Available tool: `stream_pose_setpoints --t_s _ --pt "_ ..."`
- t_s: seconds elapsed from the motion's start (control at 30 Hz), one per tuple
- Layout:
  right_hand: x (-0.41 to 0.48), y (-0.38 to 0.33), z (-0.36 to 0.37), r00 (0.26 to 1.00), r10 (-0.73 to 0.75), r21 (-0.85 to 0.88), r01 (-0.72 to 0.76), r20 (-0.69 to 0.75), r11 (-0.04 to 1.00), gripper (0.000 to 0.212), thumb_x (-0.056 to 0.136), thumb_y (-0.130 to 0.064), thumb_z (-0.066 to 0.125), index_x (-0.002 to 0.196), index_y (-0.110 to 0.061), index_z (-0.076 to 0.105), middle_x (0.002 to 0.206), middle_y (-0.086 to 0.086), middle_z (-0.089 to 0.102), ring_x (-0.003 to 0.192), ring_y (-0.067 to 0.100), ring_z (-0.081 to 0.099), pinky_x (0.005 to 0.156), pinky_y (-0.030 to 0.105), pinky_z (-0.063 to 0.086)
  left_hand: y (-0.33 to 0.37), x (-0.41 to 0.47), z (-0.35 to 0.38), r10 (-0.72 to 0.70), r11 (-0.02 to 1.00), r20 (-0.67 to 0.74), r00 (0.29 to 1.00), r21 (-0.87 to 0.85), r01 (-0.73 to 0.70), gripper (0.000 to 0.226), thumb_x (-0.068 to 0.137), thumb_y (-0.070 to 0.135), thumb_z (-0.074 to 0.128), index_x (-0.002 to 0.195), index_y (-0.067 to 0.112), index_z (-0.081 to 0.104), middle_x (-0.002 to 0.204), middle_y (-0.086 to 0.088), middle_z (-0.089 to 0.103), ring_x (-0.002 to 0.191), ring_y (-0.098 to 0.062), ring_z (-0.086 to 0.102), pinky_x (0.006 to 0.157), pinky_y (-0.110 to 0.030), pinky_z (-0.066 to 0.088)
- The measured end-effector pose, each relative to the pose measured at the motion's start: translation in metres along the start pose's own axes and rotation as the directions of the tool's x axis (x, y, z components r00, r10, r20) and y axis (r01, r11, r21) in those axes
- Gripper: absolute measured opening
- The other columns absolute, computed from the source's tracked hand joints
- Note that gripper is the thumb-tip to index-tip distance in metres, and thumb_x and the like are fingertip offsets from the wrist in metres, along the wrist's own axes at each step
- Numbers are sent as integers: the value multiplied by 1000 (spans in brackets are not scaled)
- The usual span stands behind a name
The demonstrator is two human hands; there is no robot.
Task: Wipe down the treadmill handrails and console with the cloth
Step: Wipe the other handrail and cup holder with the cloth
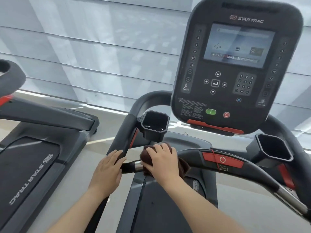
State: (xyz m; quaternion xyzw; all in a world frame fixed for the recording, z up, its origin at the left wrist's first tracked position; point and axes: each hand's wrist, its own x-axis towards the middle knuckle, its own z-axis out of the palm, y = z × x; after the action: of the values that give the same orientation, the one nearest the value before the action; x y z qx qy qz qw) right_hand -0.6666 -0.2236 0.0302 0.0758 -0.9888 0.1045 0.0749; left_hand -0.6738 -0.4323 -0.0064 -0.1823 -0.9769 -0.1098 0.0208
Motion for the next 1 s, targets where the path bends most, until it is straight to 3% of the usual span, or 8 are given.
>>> stream_pose_setpoints --t_s 0.17,0.3,0.4,0.53,0.63,0.83,1.0 --pt "-10 10 -5 997 -75 -16 75 -26 997 42 80 -54 62 111 -25 60 113 0 62 112 29 52 87 45 43 -4 7 2 -232 946 -13 973 -236 222 53 89 19 54 139 17 38 151 -6 30 136 -27 31 107 -44 35" --pt "-17 18 -4 991 -25 -85 14 -131 996 41 76 -51 67 108 -25 62 109 -1 63 109 29 55 85 45 44 -5 5 4 -219 950 -3 976 -228 213 54 91 21 49 142 17 32 154 -4 25 138 -24 27 108 -41 35" --pt "-9 -7 3 992 60 -51 -66 -111 997 39 76 -52 65 104 -25 63 107 0 64 106 29 55 84 46 45 -7 5 6 -213 951 -4 977 -232 206 55 91 20 49 142 16 32 154 -5 25 139 -23 26 110 -40 34" --pt "-3 -44 25 994 -108 -77 107 -21 991 41 73 -57 66 102 -28 62 105 -2 65 104 27 58 84 44 48 -8 5 5 -213 937 -8 977 -284 202 54 90 17 49 142 15 33 154 -5 26 139 -23 26 111 -40 32" --pt "-1 -37 23 990 -133 -61 131 -35 990 42 72 -56 68 103 -29 62 104 -3 65 102 26 58 80 42 48 -11 5 4 -210 921 -18 978 -338 192 51 91 15 47 141 14 35 153 -4 28 139 -22 26 112 -38 29" --pt "-7 12 -6 994 4 -24 -7 -111 1000 41 81 -52 62 114 -28 60 113 -4 63 109 26 56 83 42 46 -12 24 4 -206 920 57 977 -328 213 53 93 24 46 143 18 29 154 -4 19 140 -23 19 112 -44 31" --pt "12 18 -25 989 136 150 -125 -63 981 43 82 -50 64 116 -23 63 112 -3 65 105 22 57 84 41 48 -14 59 5 -217 918 78 973 -322 231 56 92 25 47 144 20 26 153 -4 16 139 -25 19 109 -44 33"
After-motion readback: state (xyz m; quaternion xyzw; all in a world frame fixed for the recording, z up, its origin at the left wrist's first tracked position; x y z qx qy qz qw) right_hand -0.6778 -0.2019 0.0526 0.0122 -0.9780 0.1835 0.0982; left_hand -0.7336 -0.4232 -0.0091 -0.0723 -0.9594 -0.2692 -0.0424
